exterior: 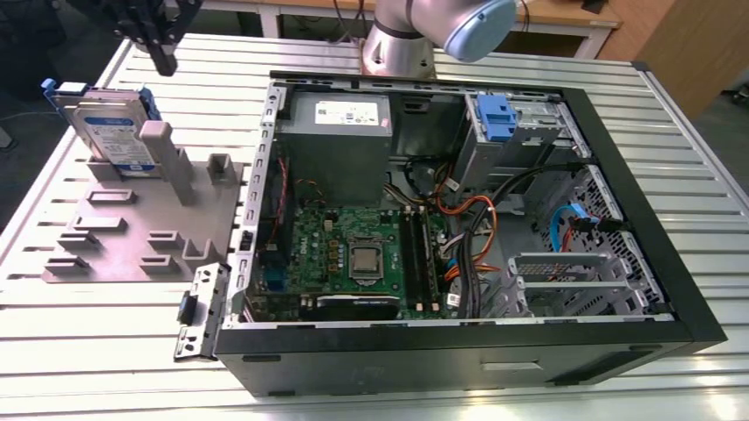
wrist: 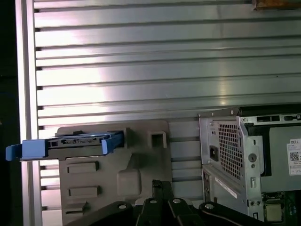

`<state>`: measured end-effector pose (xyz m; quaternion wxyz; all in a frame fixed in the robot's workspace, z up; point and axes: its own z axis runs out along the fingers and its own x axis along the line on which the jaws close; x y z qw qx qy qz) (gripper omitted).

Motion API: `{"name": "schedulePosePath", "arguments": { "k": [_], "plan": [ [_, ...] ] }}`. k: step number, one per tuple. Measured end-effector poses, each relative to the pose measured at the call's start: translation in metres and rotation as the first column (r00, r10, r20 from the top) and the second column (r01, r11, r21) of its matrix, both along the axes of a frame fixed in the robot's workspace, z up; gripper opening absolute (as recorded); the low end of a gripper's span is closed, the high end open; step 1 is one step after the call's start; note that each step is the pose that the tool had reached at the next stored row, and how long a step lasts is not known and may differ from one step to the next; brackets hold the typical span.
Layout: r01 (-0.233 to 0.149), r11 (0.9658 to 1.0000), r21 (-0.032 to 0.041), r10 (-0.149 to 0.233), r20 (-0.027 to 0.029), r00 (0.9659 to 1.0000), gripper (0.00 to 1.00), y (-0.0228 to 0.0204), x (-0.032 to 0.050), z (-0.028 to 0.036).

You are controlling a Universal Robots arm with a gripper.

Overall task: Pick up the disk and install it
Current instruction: 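Reach for the disk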

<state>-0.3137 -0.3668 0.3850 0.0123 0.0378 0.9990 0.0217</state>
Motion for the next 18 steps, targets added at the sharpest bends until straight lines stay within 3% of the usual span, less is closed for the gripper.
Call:
{"name": "schedulePosePath", "arguments": {
  "k": [4,18],
  "plan": [
    [0.000,1.0000,0.0000,0.000,0.0000,1.0000,0.11,0.0003,-0.0128,-0.0007],
    [0.000,1.0000,-0.0001,0.000,-0.0001,1.0000,0.11,0.0003,-0.0156,-0.0007]
  ]
}}
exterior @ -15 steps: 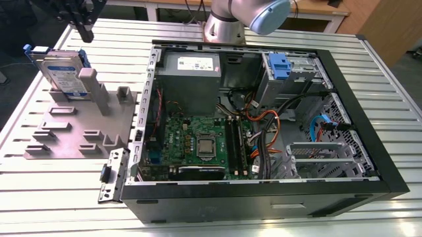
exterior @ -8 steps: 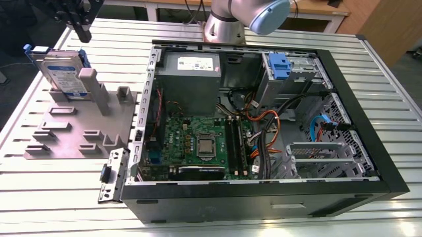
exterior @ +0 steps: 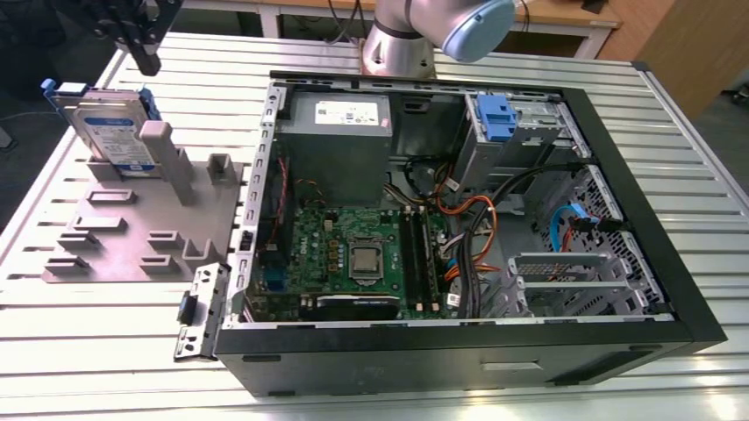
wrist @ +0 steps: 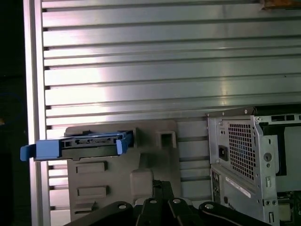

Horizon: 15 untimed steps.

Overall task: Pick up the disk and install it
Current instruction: 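Reach for the disk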

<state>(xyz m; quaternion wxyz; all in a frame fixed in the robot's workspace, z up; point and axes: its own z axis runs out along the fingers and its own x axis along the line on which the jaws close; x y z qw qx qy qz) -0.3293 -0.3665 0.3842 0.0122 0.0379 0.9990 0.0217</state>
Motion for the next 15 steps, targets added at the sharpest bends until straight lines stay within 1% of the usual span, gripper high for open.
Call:
{"name": "schedulePosePath", "arguments": {
  "k": [6,15],
  "plan": [
    [0.000,1.0000,0.0000,0.000,0.0000,1.0000,0.11,0.0002,-0.0066,-0.0001],
    [0.000,1.0000,0.0000,0.000,0.0000,1.0000,0.11,0.0002,-0.0067,-0.0001]
  ]
}}
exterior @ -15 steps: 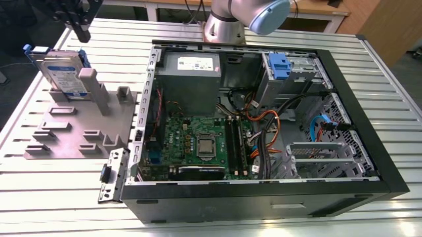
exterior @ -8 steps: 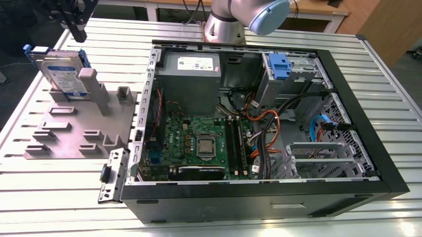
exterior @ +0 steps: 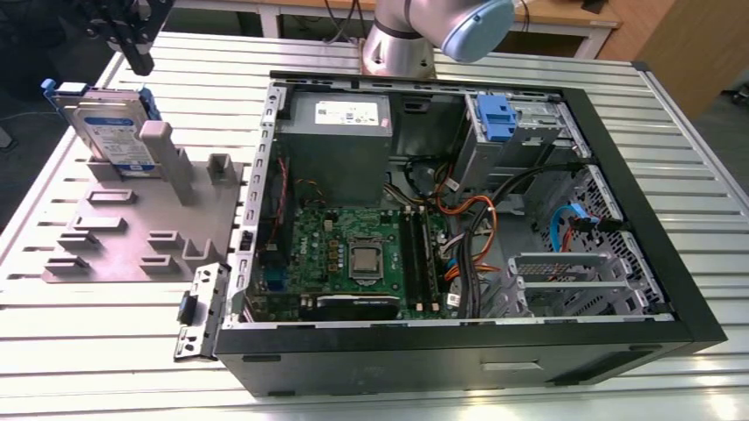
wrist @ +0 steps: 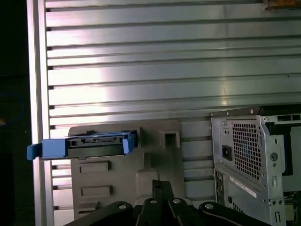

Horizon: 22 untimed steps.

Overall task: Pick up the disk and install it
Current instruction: 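Reach for the disk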

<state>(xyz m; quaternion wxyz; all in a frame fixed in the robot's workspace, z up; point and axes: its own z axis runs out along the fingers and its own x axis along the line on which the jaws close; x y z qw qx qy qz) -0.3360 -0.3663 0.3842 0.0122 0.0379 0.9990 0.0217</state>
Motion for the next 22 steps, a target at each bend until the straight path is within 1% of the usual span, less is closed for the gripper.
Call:
{"name": "schedulePosePath", "arguments": {
  "k": [6,15,22],
  "plan": [
    [0.000,1.0000,0.0000,0.000,0.0000,1.0000,0.11,0.0000,-0.0021,0.0000],
    [0.000,1.0000,0.0000,0.000,0.0000,1.0000,0.11,0.0009,-0.0134,-0.0002],
    [0.000,1.0000,0.0000,0.000,0.0000,1.0000,0.11,0.0009,-0.0142,-0.0002]
  ]
}}
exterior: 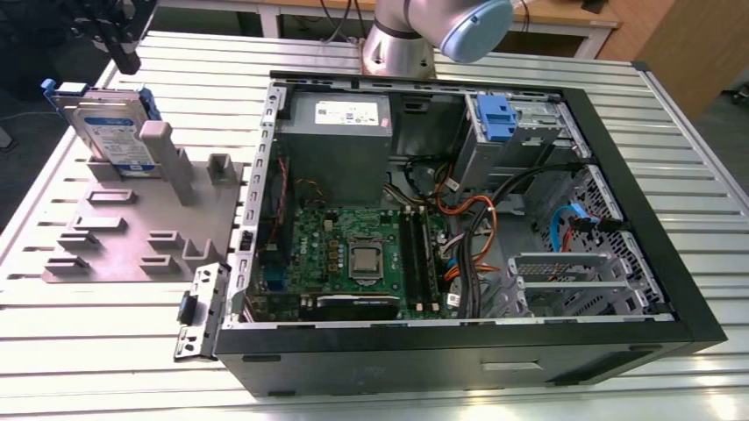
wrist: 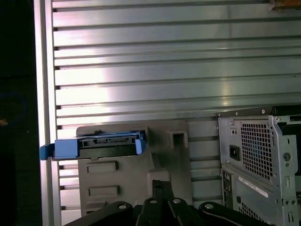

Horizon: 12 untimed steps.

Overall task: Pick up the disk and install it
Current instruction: 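Reach for the disk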

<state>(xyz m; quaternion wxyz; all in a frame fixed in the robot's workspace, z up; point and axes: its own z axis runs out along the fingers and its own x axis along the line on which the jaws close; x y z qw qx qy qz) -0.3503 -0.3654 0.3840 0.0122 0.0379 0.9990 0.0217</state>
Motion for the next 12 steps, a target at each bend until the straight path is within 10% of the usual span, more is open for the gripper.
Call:
{"name": "schedulePosePath", "arguments": {
  "k": [12],
  "plan": [
    [0.000,1.0000,0.0000,0.000,0.0000,1.0000,0.11,0.0001,-0.0090,-0.0002]
  ]
}}
